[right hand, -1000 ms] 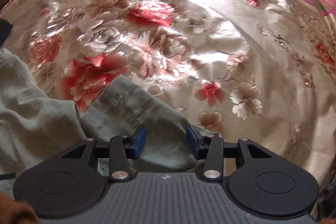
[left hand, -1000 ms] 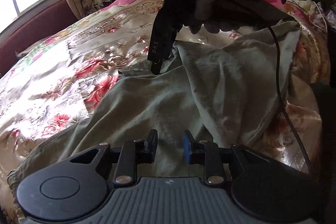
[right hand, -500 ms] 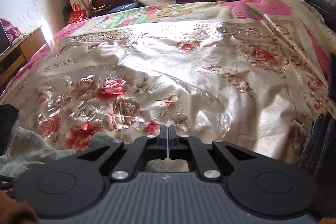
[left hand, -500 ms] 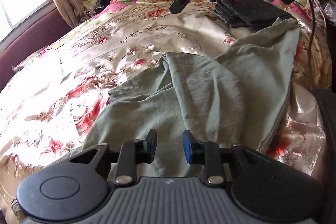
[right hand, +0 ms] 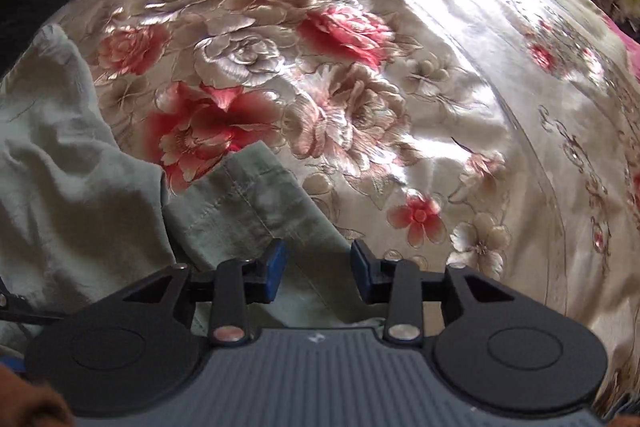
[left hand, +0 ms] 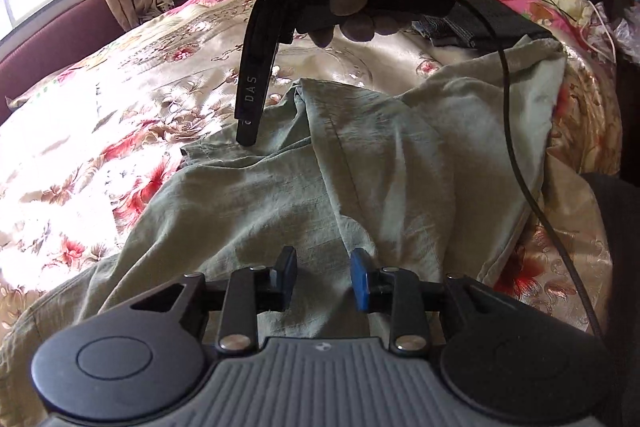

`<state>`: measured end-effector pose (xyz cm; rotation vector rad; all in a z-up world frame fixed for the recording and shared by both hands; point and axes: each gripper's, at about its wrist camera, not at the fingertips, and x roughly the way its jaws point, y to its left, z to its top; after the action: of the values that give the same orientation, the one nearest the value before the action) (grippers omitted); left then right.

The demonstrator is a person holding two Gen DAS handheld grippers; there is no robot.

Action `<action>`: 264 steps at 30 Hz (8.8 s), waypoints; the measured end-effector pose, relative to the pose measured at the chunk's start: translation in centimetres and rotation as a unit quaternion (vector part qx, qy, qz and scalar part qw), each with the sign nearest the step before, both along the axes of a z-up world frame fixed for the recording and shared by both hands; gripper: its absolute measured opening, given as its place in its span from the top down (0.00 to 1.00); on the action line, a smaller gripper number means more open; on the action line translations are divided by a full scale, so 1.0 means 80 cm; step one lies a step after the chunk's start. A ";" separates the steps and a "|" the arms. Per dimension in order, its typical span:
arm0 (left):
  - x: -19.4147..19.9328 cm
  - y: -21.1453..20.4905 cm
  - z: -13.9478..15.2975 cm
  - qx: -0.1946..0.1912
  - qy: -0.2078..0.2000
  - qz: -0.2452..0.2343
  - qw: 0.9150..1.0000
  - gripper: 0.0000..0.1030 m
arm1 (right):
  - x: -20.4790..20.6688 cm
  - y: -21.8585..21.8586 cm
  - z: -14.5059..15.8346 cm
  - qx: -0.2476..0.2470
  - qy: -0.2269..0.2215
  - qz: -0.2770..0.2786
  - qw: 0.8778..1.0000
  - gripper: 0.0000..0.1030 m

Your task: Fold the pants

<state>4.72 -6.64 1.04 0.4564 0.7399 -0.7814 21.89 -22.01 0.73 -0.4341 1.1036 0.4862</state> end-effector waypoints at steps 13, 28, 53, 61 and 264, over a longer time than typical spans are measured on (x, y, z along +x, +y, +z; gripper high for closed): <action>0.013 0.008 -0.008 -0.006 0.016 0.014 1.000 0.53 | -0.002 0.018 -0.022 0.015 0.006 0.018 1.000 0.97; 0.005 -0.053 0.026 -0.016 -0.037 -0.037 0.999 0.53 | -0.118 -0.188 0.141 0.192 -0.208 -0.302 0.911 0.97; -0.084 -0.139 0.022 0.066 -0.089 -0.140 0.984 0.50 | -0.347 -0.327 0.027 0.249 -0.225 -0.556 0.760 0.73; -0.079 -0.180 0.026 0.071 -0.123 -0.178 0.974 0.49 | -0.315 -0.349 0.050 0.140 -0.266 -0.510 0.806 0.58; 0.052 -0.255 0.005 -0.167 0.220 -0.010 0.961 0.35 | -0.349 -0.288 -0.026 0.317 -0.139 -0.515 0.784 0.76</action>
<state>8.91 -27.02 1.47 -0.0224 0.9934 -1.0207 -6.02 -45.03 -1.32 0.6860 0.6764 -0.2080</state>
